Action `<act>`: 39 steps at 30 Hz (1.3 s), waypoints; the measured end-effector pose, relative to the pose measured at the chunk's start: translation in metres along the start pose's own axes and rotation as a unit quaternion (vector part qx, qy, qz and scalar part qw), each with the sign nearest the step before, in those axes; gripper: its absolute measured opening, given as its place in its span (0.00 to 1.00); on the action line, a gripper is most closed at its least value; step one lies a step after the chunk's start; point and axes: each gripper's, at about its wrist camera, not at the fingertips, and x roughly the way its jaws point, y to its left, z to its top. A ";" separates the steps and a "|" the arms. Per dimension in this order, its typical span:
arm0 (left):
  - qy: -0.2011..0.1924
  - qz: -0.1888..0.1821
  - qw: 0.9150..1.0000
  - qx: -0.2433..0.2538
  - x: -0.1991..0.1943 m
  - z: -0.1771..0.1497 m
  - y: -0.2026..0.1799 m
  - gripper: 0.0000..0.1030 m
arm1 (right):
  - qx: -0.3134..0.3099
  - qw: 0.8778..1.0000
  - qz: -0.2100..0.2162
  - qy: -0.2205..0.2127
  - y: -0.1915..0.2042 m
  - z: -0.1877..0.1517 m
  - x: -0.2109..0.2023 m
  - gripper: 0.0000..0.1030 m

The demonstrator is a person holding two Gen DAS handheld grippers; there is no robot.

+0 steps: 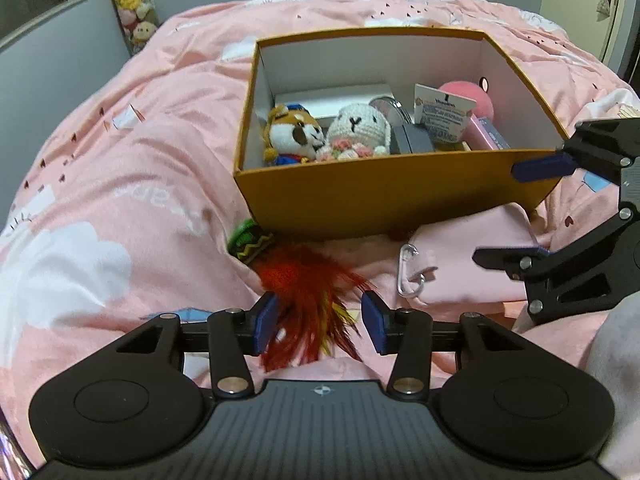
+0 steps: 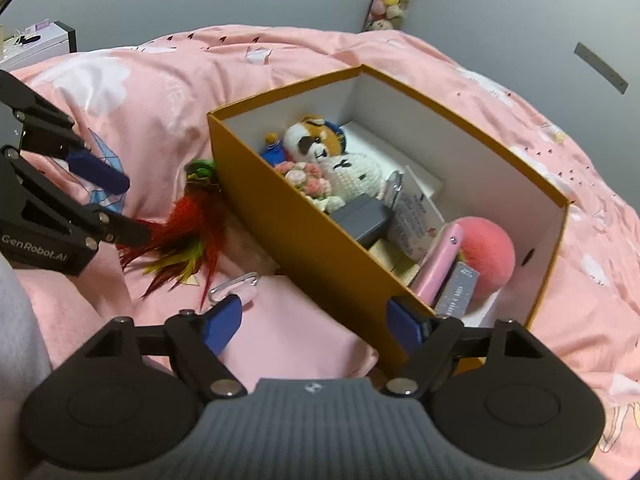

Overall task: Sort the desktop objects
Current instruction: 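Grasp the pink pouch with the right gripper while the left grasps the red feather toy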

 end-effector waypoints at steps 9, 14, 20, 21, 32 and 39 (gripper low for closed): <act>0.001 0.020 1.000 -0.007 0.003 0.001 0.011 0.52 | -0.028 0.995 0.080 0.049 0.016 0.004 0.019 0.55; 0.006 0.020 1.000 0.003 0.006 -0.002 0.008 0.52 | -0.037 0.990 0.083 0.105 0.023 0.000 0.039 0.66; 0.013 0.018 1.000 0.012 0.009 -0.004 0.004 0.52 | -0.046 0.988 0.060 0.132 0.033 -0.011 0.063 0.79; 0.014 0.019 1.000 0.011 0.009 -0.004 0.004 0.52 | -0.048 0.989 0.054 0.133 0.034 -0.011 0.066 0.79; 0.021 0.016 1.000 0.001 0.012 -0.002 0.007 0.52 | -0.027 0.996 0.018 0.081 0.027 -0.008 0.037 0.36; 0.029 0.017 0.999 -0.005 0.015 0.005 0.010 0.52 | 0.031 0.998 0.040 0.031 0.002 0.004 -0.008 0.32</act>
